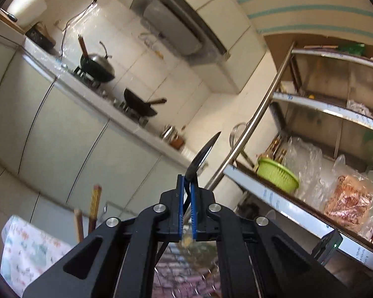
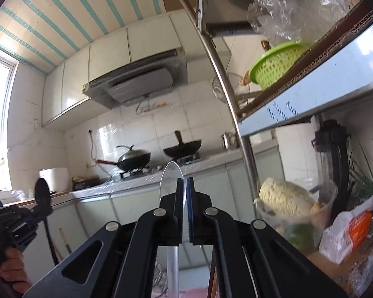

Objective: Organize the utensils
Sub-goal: 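Lower the spoon and clear utensil into the pink cup and open both grippers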

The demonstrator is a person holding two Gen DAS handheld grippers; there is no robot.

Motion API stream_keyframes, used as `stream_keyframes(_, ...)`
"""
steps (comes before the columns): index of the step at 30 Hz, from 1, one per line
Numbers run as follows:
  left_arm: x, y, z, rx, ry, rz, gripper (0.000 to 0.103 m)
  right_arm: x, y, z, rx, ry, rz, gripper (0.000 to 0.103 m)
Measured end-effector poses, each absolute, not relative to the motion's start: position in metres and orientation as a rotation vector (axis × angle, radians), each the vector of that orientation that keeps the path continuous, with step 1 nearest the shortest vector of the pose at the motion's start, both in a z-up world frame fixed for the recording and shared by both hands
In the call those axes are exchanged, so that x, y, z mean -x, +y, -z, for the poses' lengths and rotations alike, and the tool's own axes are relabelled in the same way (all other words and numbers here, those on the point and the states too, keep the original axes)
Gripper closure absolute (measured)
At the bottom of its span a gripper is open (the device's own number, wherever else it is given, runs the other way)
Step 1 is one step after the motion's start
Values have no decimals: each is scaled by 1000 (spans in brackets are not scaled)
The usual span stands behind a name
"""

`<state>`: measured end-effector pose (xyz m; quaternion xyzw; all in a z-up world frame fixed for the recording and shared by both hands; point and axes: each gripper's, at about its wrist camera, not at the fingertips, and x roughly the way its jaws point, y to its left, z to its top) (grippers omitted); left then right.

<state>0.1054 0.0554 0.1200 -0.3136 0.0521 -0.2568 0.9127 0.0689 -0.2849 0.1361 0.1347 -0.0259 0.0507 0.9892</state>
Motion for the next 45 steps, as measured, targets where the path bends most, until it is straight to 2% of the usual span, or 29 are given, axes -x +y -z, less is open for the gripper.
stream_keyframes(6,-118,59,-110,569,20,497,99,-83,-271,-116,-183,-107,-58,101)
stream_keyframes(10,-128,57,-95,572,33,524,99,-87,-262,-100,-142,-110,-49,101)
stream_keyframes(28,-91,57,-18,588,283,433,99,-69,-264,-34,-183,215,-32,101)
stream_keyframes(38,-83,66,-8,596,370,332,99,-78,-273,-23,-210,346,-29,96)
stream_keyframes(39,-82,66,-8,590,377,322,98,-80,-274,-23,-216,356,-31,95)
stream_keyframes(41,-80,66,-9,579,386,296,88,-79,-274,-24,-212,366,-35,86)
stream_keyframes(42,-80,65,-11,577,388,291,79,-78,-275,-25,-215,372,-46,83)
stream_keyframes(43,-78,65,-11,575,392,283,71,-77,-275,-25,-215,378,-51,83)
stream_keyframes(45,-75,65,-13,570,392,269,67,-73,-275,-26,-212,380,-56,83)
